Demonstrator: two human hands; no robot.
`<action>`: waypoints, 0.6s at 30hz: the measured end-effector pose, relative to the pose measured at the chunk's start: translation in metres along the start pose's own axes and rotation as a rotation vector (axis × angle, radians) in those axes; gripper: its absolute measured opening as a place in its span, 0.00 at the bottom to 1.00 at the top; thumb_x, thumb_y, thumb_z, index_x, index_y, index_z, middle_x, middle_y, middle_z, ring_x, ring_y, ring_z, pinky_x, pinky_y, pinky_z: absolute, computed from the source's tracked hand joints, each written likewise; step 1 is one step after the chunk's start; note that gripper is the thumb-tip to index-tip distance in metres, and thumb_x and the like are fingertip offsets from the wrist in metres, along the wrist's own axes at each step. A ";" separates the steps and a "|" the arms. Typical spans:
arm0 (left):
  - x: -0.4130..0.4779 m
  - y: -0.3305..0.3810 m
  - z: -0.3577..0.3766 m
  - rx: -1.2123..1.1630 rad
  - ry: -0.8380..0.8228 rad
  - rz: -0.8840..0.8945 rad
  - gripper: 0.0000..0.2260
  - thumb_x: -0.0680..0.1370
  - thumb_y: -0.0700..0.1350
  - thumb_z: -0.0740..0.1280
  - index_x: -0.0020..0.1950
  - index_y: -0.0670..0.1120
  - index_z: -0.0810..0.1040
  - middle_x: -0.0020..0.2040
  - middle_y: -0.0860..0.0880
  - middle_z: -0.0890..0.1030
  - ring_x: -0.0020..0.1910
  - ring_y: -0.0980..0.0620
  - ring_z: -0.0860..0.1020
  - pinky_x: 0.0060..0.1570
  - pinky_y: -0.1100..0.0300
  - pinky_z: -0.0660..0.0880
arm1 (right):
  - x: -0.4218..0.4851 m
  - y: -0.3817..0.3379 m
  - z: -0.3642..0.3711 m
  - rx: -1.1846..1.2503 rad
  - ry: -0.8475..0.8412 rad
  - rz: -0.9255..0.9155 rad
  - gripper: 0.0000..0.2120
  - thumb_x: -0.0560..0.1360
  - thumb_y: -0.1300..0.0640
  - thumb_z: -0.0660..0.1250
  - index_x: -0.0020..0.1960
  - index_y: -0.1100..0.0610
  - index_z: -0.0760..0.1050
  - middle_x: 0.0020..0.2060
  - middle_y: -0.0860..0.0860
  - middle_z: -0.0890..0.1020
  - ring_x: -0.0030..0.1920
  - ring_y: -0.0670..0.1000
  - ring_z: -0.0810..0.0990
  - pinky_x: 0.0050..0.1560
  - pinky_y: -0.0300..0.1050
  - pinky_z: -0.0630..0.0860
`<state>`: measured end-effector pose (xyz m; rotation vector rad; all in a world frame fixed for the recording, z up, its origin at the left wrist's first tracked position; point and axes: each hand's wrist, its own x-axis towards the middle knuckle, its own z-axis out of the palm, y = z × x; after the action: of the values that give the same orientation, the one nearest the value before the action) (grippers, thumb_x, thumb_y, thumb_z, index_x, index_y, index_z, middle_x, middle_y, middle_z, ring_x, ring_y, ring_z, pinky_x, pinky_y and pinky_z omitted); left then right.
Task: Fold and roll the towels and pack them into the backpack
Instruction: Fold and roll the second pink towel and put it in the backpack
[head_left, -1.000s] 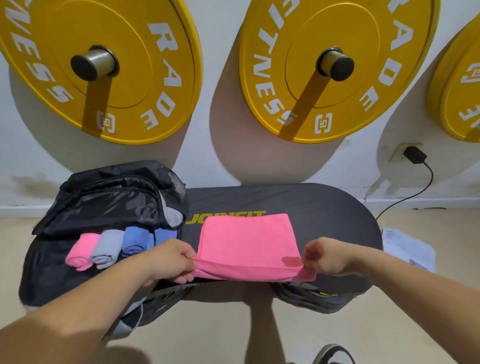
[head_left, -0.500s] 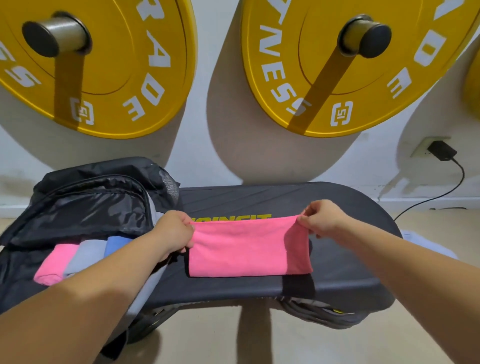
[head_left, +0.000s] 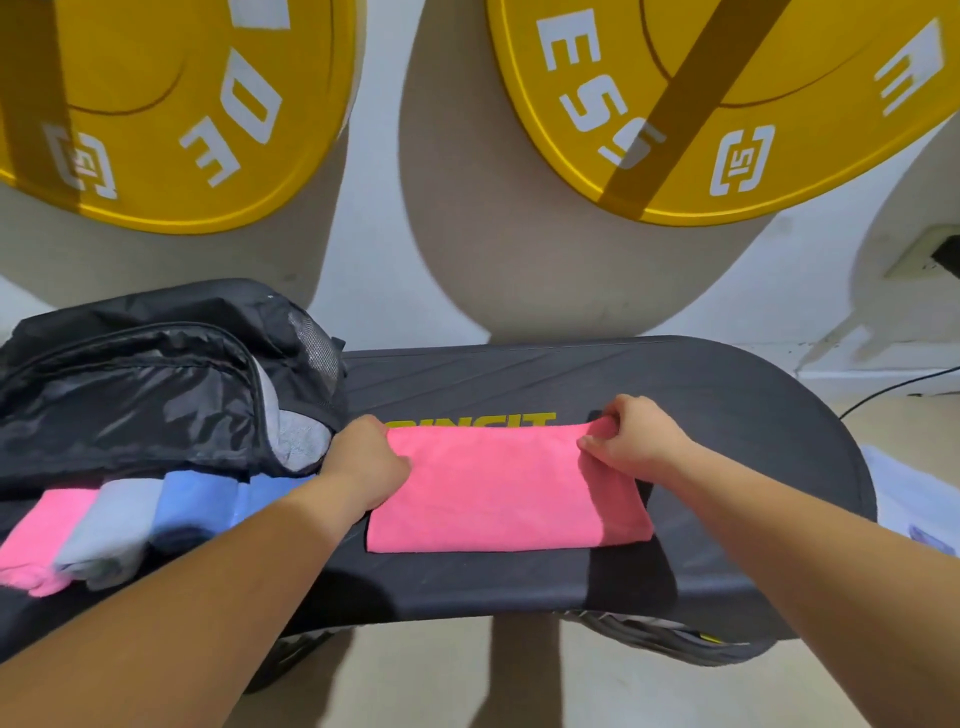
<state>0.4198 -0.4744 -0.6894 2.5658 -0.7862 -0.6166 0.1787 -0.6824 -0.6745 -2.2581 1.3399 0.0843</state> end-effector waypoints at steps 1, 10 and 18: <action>0.000 0.002 0.000 -0.013 -0.012 -0.013 0.05 0.71 0.40 0.71 0.43 0.42 0.76 0.44 0.42 0.81 0.43 0.41 0.79 0.36 0.56 0.70 | -0.001 -0.002 0.000 -0.049 -0.019 -0.004 0.13 0.74 0.45 0.71 0.43 0.54 0.74 0.51 0.55 0.77 0.48 0.58 0.79 0.46 0.45 0.74; -0.001 0.017 -0.016 -0.017 -0.052 -0.080 0.08 0.65 0.42 0.72 0.32 0.45 0.73 0.31 0.47 0.77 0.31 0.44 0.75 0.30 0.60 0.68 | -0.006 -0.019 -0.010 0.302 -0.093 -0.004 0.10 0.68 0.62 0.74 0.47 0.56 0.78 0.40 0.52 0.82 0.40 0.53 0.80 0.33 0.40 0.73; 0.021 0.047 -0.012 -0.273 0.152 0.018 0.09 0.73 0.38 0.67 0.32 0.45 0.75 0.33 0.38 0.83 0.33 0.37 0.84 0.36 0.44 0.84 | -0.020 0.018 -0.024 0.588 -0.230 0.059 0.13 0.79 0.54 0.71 0.38 0.58 0.78 0.27 0.52 0.77 0.23 0.48 0.75 0.26 0.39 0.74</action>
<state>0.4211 -0.5204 -0.6631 2.3218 -0.6262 -0.4804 0.1482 -0.6842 -0.6549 -1.6619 1.1259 -0.0280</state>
